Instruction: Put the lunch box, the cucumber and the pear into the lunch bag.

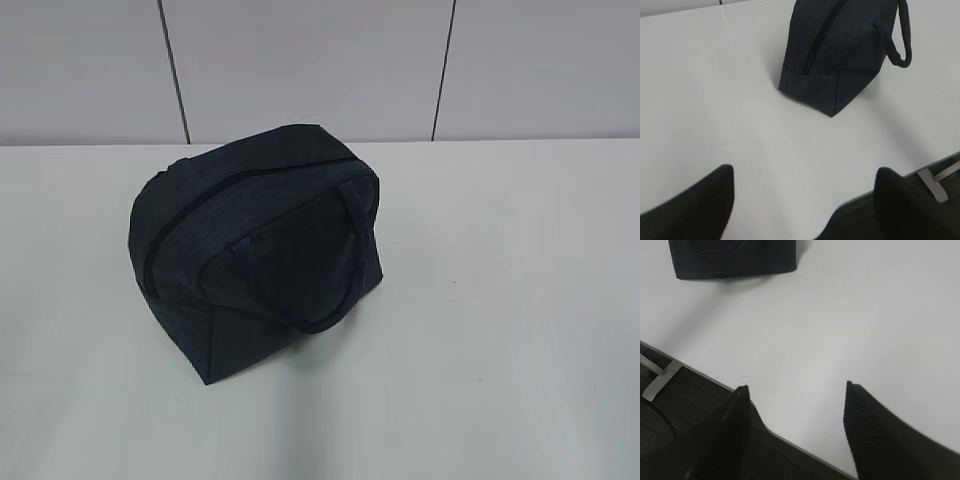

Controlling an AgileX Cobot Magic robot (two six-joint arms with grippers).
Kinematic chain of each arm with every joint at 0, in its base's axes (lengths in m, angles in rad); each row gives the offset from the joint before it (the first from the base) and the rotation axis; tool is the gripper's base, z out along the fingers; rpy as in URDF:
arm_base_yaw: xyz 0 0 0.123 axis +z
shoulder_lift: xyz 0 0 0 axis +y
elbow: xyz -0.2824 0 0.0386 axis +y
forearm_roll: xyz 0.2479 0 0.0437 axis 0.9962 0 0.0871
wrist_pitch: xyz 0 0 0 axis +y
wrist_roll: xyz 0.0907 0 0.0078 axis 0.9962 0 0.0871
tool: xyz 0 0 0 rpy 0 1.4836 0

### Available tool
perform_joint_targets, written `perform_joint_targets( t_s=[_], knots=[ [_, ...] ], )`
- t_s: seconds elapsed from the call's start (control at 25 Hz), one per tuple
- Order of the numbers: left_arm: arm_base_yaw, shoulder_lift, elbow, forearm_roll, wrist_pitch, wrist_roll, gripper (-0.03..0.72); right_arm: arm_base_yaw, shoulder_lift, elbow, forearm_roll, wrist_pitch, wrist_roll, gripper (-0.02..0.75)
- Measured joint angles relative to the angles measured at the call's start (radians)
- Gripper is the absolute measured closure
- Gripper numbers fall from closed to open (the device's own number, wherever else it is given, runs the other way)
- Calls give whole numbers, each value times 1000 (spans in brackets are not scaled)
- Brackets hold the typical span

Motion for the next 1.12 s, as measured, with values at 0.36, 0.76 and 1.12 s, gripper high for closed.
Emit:
perform_joint_targets(
  t_s=[0.36, 0.76, 1.12],
  knots=[
    [0, 0, 10, 34, 1, -15, 179, 0, 0, 0, 2, 0, 0, 272],
    [0, 0, 10, 34, 1, -17, 179, 0, 0, 1, 2, 0, -1, 272],
    [5, -5, 10, 34, 1, -17, 179, -8, 0, 1, 2, 0, -1, 272]
  ],
)
